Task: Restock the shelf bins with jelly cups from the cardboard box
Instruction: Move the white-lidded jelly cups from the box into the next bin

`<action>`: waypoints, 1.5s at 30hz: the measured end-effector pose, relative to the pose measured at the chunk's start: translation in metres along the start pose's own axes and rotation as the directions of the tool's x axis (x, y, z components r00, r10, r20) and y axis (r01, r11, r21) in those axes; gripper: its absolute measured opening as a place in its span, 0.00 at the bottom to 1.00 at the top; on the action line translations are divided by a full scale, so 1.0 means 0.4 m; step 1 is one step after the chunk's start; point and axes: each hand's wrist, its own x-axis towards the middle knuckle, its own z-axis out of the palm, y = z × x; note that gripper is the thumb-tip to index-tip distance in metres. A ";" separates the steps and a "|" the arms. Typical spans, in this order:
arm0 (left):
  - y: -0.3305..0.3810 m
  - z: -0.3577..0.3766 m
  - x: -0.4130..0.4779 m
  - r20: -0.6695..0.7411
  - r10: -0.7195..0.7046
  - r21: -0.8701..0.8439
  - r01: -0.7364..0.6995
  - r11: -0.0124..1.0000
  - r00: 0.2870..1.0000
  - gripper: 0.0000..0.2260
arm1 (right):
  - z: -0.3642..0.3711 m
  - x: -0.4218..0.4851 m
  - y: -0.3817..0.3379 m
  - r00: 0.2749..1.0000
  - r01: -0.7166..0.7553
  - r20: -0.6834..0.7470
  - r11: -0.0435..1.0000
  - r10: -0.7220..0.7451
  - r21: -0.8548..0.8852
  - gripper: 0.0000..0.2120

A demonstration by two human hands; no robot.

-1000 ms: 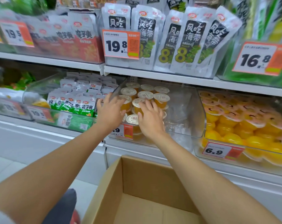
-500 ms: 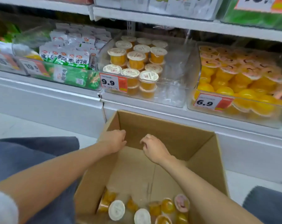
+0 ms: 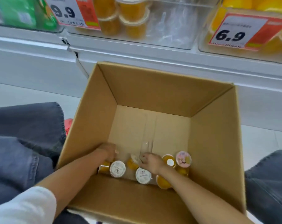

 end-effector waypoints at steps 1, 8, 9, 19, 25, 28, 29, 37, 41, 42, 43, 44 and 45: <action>-0.001 0.003 0.009 0.009 -0.014 -0.020 0.015 1.000 1.000 0.24 | 0.007 0.012 -0.007 1.000 -0.003 0.027 1.000 0.003 -0.022 0.23; -0.003 0.058 0.060 -0.073 -0.084 -0.135 0.074 0.988 0.994 0.24 | 0.067 0.056 -0.052 0.997 -0.080 0.019 0.997 0.080 -0.013 0.23; 0.003 0.058 0.056 -0.083 -0.077 -0.156 0.064 0.986 0.994 0.23 | 0.072 0.061 -0.058 0.995 -0.098 -0.014 0.994 0.098 0.049 0.21; 0.077 -0.089 -0.011 -0.291 0.008 -0.413 -0.133 0.901 0.957 0.24 | -0.064 0.036 -0.100 0.932 0.011 -0.360 0.990 0.040 0.137 0.20; 0.084 -0.232 -0.167 -0.584 -0.002 -0.452 -0.324 0.831 0.812 0.21 | -0.250 -0.097 -0.169 0.774 0.121 -0.633 0.986 -0.020 0.118 0.20; 0.061 -0.322 -0.280 -0.734 -0.036 -0.446 -0.441 0.779 0.678 0.22 | -0.344 -0.188 -0.235 0.644 0.219 -0.761 0.972 -0.082 0.080 0.20; 0.051 -0.357 -0.318 -0.778 -0.041 -0.432 -0.486 0.760 0.627 0.23 | -0.374 -0.220 -0.260 0.604 0.261 -0.789 0.963 -0.112 0.063 0.21; -0.032 -0.654 -0.589 -0.972 -0.234 -0.159 -0.714 0.682 -0.007 0.19 | -0.651 -0.375 -0.479 0.149 0.561 -0.943 0.811 -0.297 -0.166 0.21; -0.086 -0.783 -0.604 -0.945 -0.321 -0.177 -0.728 0.662 -0.063 0.15 | -0.809 -0.352 -0.546 0.040 0.553 -0.971 0.815 -0.234 -0.174 0.19; -0.099 -0.807 -0.596 -0.946 -0.319 -0.188 -0.706 0.682 -0.056 0.15 | -0.843 -0.337 -0.555 0.044 0.541 -0.979 0.829 -0.200 -0.145 0.19; -0.111 -0.826 -0.583 -0.952 -0.304 -0.193 -0.676 0.711 -0.047 0.15 | -0.874 -0.319 -0.558 0.058 0.510 -0.984 0.852 -0.170 -0.117 0.19; -0.124 -0.841 -0.566 -0.960 -0.276 -0.190 -0.640 0.745 -0.037 0.16 | -0.901 -0.300 -0.561 0.086 0.451 -0.985 0.887 -0.153 -0.098 0.19; -0.135 -0.851 -0.549 -0.971 -0.239 -0.182 -0.599 0.780 -0.017 0.17 | -0.924 -0.281 -0.562 0.126 0.368 -0.982 0.925 -0.144 -0.088 0.19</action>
